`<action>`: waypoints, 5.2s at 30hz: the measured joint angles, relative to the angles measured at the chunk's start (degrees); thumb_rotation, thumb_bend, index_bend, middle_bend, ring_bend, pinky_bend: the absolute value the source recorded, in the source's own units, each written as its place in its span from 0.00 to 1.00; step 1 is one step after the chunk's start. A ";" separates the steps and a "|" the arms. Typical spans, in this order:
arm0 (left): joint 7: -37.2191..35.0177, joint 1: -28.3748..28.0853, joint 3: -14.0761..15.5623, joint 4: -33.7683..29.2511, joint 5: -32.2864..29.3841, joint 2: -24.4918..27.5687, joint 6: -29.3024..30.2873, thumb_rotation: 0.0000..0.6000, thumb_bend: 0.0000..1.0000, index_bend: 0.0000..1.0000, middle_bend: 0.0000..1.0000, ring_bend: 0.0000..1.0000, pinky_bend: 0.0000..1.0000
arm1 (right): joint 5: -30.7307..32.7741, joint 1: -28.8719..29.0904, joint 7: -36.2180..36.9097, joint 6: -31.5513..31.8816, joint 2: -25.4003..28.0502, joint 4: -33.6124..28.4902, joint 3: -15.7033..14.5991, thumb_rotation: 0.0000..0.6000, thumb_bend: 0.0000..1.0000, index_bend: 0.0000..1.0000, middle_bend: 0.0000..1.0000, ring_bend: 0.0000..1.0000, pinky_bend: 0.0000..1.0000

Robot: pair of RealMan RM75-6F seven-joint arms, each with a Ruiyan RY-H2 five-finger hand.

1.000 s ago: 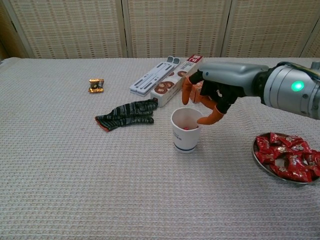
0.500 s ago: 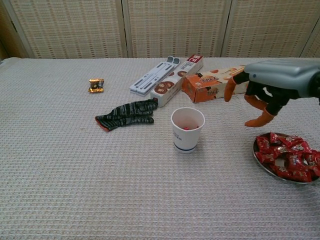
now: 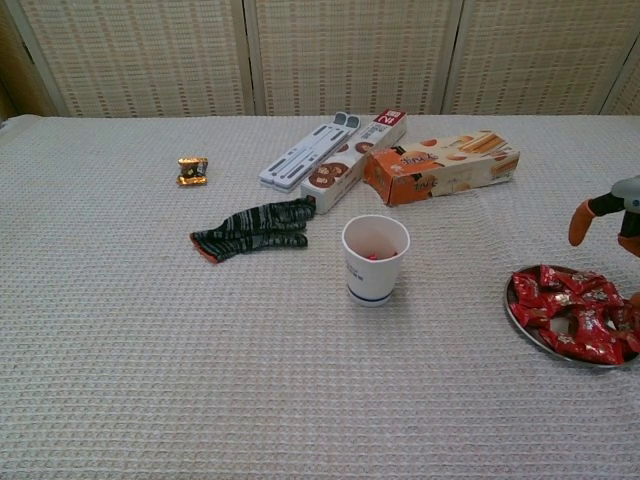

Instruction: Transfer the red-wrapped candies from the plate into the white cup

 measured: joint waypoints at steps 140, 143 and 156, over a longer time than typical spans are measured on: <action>-1.82 0.39 -0.38 0.37 -0.06 0.39 0.80 1.00 0.42 0.34 0.24 0.27 0.28 | 9.48 14.75 -4.18 -0.65 -16.73 1.72 12.45 1.00 0.22 0.56 0.82 0.77 0.98; -1.83 0.38 -0.37 0.37 -0.08 0.41 0.73 1.00 0.42 0.35 0.24 0.27 0.28 | 7.89 14.41 -2.57 -1.15 -17.19 2.83 12.40 1.00 0.20 0.56 0.82 0.77 0.98; -1.86 0.42 -0.41 0.40 -0.08 0.38 0.84 1.00 0.42 0.34 0.24 0.27 0.28 | 4.64 13.34 0.42 -1.72 -17.77 4.49 12.40 1.00 0.08 0.53 0.82 0.77 0.98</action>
